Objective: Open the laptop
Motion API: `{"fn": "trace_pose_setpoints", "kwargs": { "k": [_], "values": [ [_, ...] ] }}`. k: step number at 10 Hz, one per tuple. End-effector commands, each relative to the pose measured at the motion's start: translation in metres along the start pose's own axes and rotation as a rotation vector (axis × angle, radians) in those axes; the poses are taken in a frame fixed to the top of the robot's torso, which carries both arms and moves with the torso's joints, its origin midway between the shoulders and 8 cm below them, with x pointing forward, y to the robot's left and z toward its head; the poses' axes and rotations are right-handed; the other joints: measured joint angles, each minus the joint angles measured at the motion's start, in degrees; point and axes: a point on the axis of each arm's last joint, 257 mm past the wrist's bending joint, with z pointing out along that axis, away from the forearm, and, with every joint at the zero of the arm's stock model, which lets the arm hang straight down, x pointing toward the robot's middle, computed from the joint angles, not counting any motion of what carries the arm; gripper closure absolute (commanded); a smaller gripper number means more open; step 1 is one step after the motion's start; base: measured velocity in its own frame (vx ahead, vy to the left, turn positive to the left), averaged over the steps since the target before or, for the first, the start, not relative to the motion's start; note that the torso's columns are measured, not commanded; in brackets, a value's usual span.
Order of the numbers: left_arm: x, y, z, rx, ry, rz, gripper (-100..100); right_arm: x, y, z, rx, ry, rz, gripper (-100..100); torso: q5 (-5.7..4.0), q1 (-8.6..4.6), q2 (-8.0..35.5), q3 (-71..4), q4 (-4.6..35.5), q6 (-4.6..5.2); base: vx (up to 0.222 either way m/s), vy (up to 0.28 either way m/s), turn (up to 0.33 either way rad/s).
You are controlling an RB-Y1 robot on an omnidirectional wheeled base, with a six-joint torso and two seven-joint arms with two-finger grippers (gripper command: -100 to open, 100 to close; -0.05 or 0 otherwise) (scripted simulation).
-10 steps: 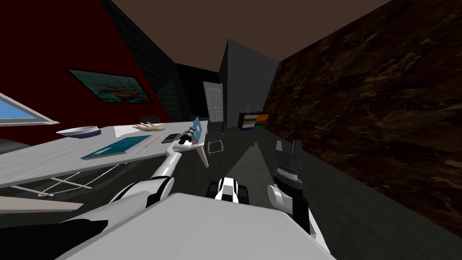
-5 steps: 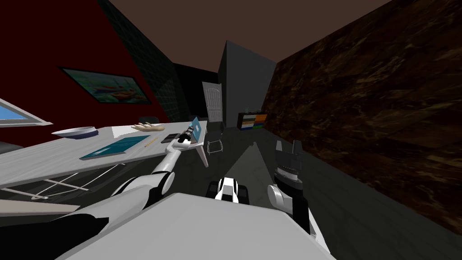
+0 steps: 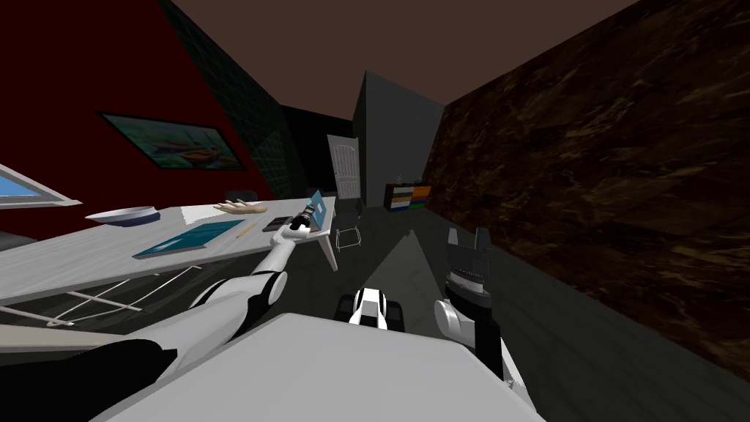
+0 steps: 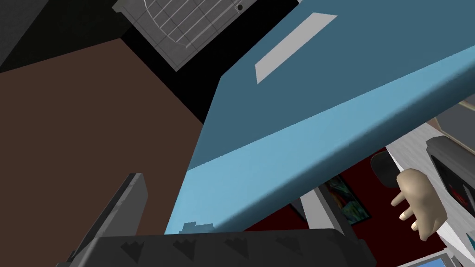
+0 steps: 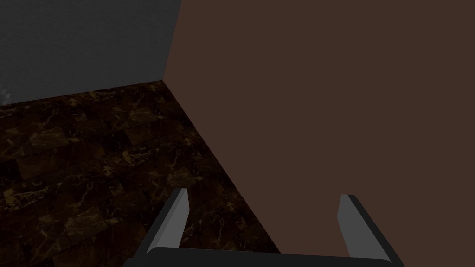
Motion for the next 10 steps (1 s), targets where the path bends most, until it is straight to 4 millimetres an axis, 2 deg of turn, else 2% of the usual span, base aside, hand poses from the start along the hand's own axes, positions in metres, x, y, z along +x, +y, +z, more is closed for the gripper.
{"fn": "trace_pose_setpoints", "kwargs": {
  "k": [1, 2, 3, 6, 8, 9, 10],
  "values": [
    [-0.039, -0.016, 0.014, 0.037, -0.057, -0.007, -100, 0.0, 0.0, 0.0, 0.0, 0.0, 0.0, 0, -0.07, -0.19, 0.4, 0.2, 0.1, 0.06, -0.111, -0.041, -0.124],
    [-0.039, -0.026, 0.019, 0.047, -0.059, -0.017, -100, 0.0, 0.0, 0.0, 0.0, 0.0, 0.0, 0, -0.1, -0.24, 0.5, 0.3, 0.2, 0.01, -0.068, -0.025, 0.02],
    [-0.037, -0.025, 0.021, 0.041, -0.056, -0.022, -100, 0.0, 0.0, 0.0, 0.0, 0.0, 0.0, 0, -0.07, -0.13, 0.3, 0.2, 0.1, -0.01, -0.024, -0.014, 0.019],
    [-0.022, 0.011, 0.019, -0.03, -0.027, -0.024, -100, 0.0, 0.0, 0.0, 0.0, 0.0, 0.0, 0, 0.0, -0.02, 0.0, 0.0, 0.0, 0.0, 0.006, -0.001, -0.002],
    [-0.019, 0.018, 0.018, -0.044, -0.022, -0.024, -100, 0.0, 0.0, 0.0, 0.0, 0.0, 0.0, 0, -0.04, -0.1, 0.2, 0.1, 0.1, 0.02, 0.003, 0.001, 0.002],
    [-0.063, -0.004, 0.028, 0.005, -0.088, -0.03, -100, 0.0, 0.0, 0.0, 0.0, 0.0, 0.0, 0, -0.05, -0.12, 0.2, 0.1, 0.1, 0.01, -0.083, -0.066, -0.236],
    [-0.064, -0.015, 0.031, 0.028, -0.093, -0.036, -100, 0.0, 0.0, 0.0, 0.0, 0.0, 0.0, 0, -0.12, -0.36, 0.5, 0.3, 0.1, 0.09, -0.114, -0.067, -0.089]
  ]
}}
